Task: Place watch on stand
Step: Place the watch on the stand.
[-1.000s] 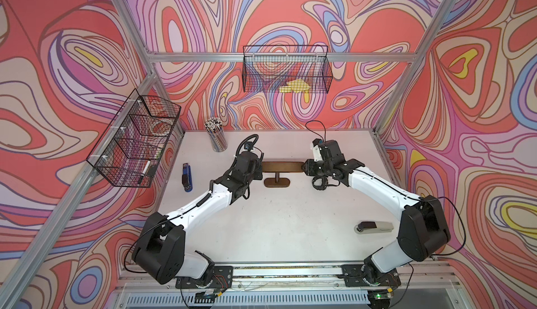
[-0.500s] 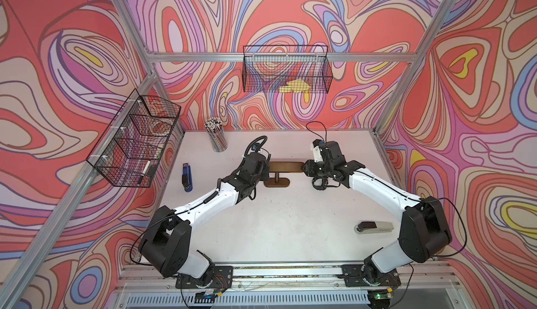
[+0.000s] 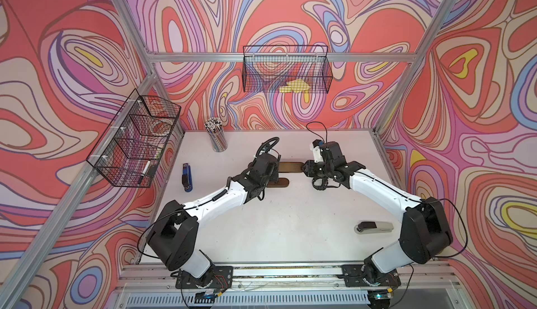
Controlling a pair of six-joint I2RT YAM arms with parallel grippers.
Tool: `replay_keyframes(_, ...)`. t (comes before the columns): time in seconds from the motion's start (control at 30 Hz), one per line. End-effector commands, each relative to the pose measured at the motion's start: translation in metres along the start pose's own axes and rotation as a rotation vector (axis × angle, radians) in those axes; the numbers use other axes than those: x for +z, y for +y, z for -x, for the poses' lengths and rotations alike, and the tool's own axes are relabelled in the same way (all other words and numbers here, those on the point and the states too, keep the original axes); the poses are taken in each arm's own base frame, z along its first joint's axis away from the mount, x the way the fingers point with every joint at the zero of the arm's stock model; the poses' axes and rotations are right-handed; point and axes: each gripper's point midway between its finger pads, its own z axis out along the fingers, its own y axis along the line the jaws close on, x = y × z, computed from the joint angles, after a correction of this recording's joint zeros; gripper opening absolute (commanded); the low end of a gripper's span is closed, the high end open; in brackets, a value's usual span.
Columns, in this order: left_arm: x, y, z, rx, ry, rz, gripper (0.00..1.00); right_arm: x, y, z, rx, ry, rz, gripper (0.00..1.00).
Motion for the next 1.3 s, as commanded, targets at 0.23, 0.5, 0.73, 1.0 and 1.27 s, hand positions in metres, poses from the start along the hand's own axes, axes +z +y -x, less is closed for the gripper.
replay_keyframes(0.23, 0.004, 0.001, -0.001, -0.017, 0.007, 0.04, 0.44, -0.01, 0.003, 0.003, -0.025, -0.027, 0.014, 0.28)
replay_keyframes(0.5, 0.005, -0.003, -0.005, -0.01, 0.015, 0.036, 0.56, -0.01, 0.003, 0.003, -0.027, -0.026, 0.014, 0.28)
replay_keyframes(0.73, 0.005, -0.004, -0.006, -0.005, 0.014, 0.038, 0.59, -0.009, 0.003, 0.002, -0.027, -0.025, 0.015, 0.28)
replay_keyframes(1.0, -0.002, -0.003, 0.003, 0.011, -0.007, 0.044, 0.67, -0.01, 0.0, 0.001, -0.032, -0.025, -0.001, 0.28)
replay_keyframes(1.27, -0.022, -0.003, 0.026, 0.03, -0.079, 0.017, 0.74, -0.025, -0.007, 0.011, -0.068, -0.053, -0.069, 0.38)
